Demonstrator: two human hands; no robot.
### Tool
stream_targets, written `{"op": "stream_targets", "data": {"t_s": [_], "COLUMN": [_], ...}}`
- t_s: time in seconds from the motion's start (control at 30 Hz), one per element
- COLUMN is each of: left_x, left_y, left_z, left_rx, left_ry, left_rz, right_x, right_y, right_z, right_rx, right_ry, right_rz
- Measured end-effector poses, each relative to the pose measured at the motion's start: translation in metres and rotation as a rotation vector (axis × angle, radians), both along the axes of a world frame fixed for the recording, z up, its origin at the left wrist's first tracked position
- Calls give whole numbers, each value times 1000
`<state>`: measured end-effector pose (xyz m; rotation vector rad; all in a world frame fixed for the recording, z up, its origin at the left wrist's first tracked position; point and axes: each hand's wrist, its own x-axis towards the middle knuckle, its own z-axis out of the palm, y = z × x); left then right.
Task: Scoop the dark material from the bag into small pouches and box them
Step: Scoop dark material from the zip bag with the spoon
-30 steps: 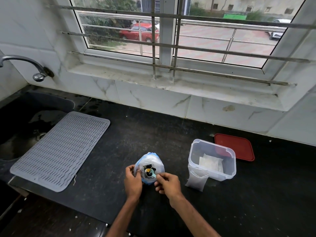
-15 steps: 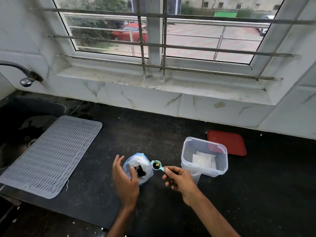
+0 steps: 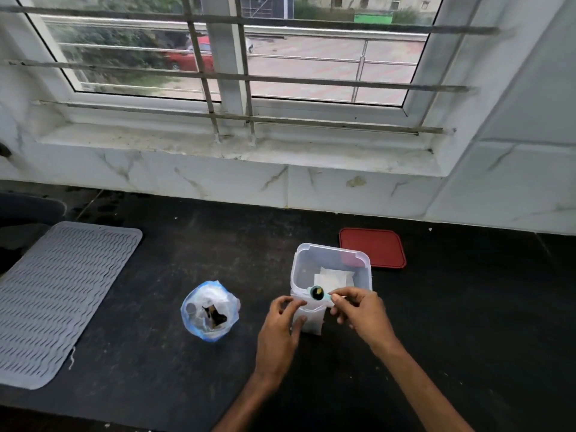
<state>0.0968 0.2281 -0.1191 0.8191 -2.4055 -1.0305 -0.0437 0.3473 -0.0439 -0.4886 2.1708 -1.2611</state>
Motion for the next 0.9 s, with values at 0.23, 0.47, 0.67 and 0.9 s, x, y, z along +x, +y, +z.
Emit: {"op": "stream_targets", "data": {"t_s": [0.23, 0.47, 0.67, 0.9], "left_x": [-4, -4, -5, 0], "left_y": [1, 6, 8, 4], "left_z": [-4, -6, -9, -8], "left_rx": [79, 97, 106, 90], "left_ry": [17, 106, 87, 107], "left_rz": [52, 127, 145, 151], "right_x": [7, 12, 4, 2], "right_y": [-11, -11, -7, -6], "right_z": [-19, -25, -30, -26], "right_rx": [204, 213, 90, -67], "right_ry": [385, 551, 340, 10], "right_rz": [187, 257, 116, -38]}}
